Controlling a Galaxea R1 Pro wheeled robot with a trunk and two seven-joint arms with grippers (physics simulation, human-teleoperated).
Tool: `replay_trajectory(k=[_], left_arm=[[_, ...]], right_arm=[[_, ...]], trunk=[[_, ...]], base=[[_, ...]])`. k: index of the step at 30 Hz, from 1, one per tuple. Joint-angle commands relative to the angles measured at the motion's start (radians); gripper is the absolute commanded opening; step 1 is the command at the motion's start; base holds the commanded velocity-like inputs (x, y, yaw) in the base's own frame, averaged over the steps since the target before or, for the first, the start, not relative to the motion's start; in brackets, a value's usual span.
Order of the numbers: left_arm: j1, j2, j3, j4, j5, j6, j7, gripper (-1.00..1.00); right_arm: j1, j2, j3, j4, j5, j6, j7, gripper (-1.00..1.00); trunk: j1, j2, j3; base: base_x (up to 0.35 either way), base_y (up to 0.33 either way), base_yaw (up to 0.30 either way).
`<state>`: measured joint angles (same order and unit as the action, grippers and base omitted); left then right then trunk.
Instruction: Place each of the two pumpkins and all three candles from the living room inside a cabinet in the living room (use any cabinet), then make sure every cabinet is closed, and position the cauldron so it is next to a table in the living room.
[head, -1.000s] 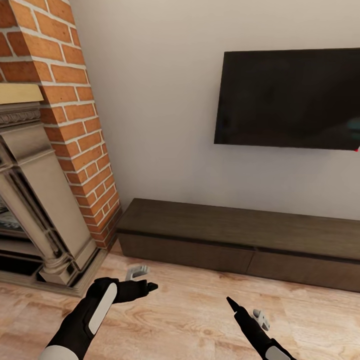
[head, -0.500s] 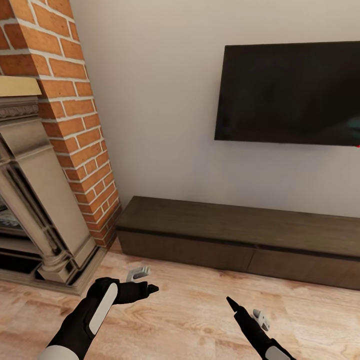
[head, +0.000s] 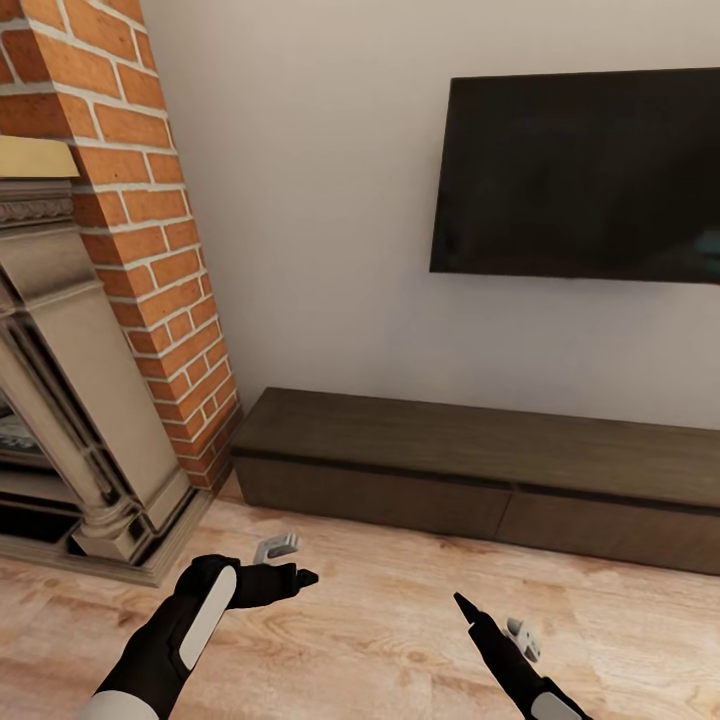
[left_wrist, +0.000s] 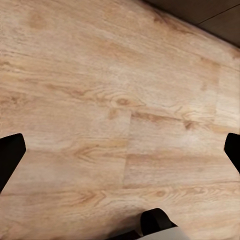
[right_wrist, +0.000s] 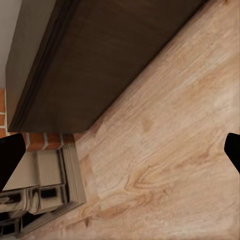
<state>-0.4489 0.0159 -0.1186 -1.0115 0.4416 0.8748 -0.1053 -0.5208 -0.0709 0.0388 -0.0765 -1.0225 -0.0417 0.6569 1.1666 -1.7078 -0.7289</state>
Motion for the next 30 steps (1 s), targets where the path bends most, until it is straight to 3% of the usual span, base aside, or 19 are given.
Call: replay_trajectory(k=[1,9,13,16,20,30], left_arm=[[-0.001,0.0,-0.002,-0.001,-0.009,0.003,-0.006,1.0],[-0.001,-0.006,-0.032,-0.007,-0.025,0.002,0.003,1.0],[-0.001,-0.007,-0.109,-0.021,-0.054,0.002,0.053,1.0],[-0.001,-0.009,-0.136,-0.025,-0.061,0.001,0.132,1.0],[-0.001,-0.019,-0.146,-0.027,-0.062,0.001,0.188,1.0],[-0.001,-0.023,-0.147,-0.027,-0.061,0.001,0.203,1.0]], right_arm=[[-0.001,-0.001,0.004,0.001,-0.003,-0.004,0.003,1.0],[-0.001,-0.001,0.001,0.001,-0.005,-0.002,0.004,1.0],[-0.001,-0.001,0.001,0.003,-0.005,-0.001,0.004,1.0],[-0.001,0.0,0.0,0.002,-0.007,0.006,0.003,1.0],[-0.001,0.0,-0.003,0.002,-0.02,0.011,0.003,1.0],[-0.001,0.0,-0.002,0.001,-0.057,0.012,0.001,1.0]], trunk=[[0.004,-0.008,-0.004],[0.031,-0.057,-0.026],[0.031,-0.057,-0.026],[0.031,-0.057,-0.026],[0.031,-0.057,-0.026],[0.031,-0.057,-0.026]], base=[[0.0,0.0,0.0],[0.0,0.0,0.0],[0.0,0.0,0.0],[0.0,0.0,0.0],[0.0,0.0,0.0],[0.0,0.0,0.0]])
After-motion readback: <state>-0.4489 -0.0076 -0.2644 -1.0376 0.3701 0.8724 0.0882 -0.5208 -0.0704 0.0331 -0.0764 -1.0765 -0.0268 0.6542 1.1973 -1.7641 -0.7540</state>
